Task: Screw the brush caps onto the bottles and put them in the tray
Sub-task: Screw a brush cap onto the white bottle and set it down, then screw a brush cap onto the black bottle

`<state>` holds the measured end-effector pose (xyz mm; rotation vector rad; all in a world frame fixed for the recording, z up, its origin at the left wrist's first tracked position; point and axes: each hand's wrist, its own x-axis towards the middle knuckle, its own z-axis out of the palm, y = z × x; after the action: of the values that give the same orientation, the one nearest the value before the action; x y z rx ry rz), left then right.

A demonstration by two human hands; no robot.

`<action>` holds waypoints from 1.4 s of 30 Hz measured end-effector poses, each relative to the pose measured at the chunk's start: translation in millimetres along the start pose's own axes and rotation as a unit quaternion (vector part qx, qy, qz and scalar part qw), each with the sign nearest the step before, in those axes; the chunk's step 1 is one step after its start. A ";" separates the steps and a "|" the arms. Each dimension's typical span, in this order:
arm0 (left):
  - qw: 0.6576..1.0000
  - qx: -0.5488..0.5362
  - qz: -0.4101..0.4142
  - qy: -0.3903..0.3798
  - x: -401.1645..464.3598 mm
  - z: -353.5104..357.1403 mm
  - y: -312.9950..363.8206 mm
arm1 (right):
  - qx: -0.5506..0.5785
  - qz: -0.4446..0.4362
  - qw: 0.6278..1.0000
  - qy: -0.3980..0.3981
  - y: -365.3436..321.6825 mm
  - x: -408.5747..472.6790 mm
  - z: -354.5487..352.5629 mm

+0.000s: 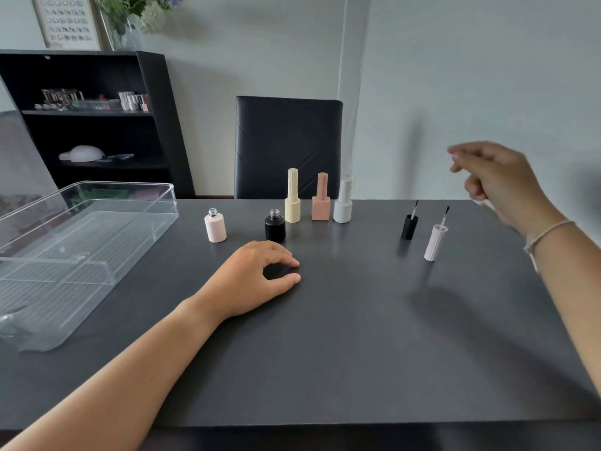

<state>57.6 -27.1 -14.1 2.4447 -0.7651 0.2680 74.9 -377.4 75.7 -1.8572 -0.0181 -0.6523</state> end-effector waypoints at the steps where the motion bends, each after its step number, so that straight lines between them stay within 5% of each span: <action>1: 1.000 0.000 -0.001 0.000 0.1 -0.1 0.2 | -0.014 0.027 0.999 -0.010 14.4 1.0 -6.3; 7: 1.000 0.001 -0.005 0.000 0.2 -0.3 0.3 | -0.017 0.155 0.975 -0.155 68.0 -1.0 -6.1; 13: 1.000 -0.005 -0.010 0.006 -0.2 0.2 -1.4 | -0.017 0.157 0.956 -0.249 66.8 2.7 3.2; 34: 1.000 0.006 -0.007 0.007 -1.1 -0.4 1.2 | -0.074 0.189 0.931 -0.304 71.2 12.7 6.7; 42: 1.000 0.008 -0.007 0.009 -0.2 -0.1 2.4 | -0.098 0.136 0.926 -0.339 65.0 10.2 13.9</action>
<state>56.1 -28.6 -12.9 2.4585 -0.7412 0.2922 110.1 -393.5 20.6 -2.1468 -0.1488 0.2109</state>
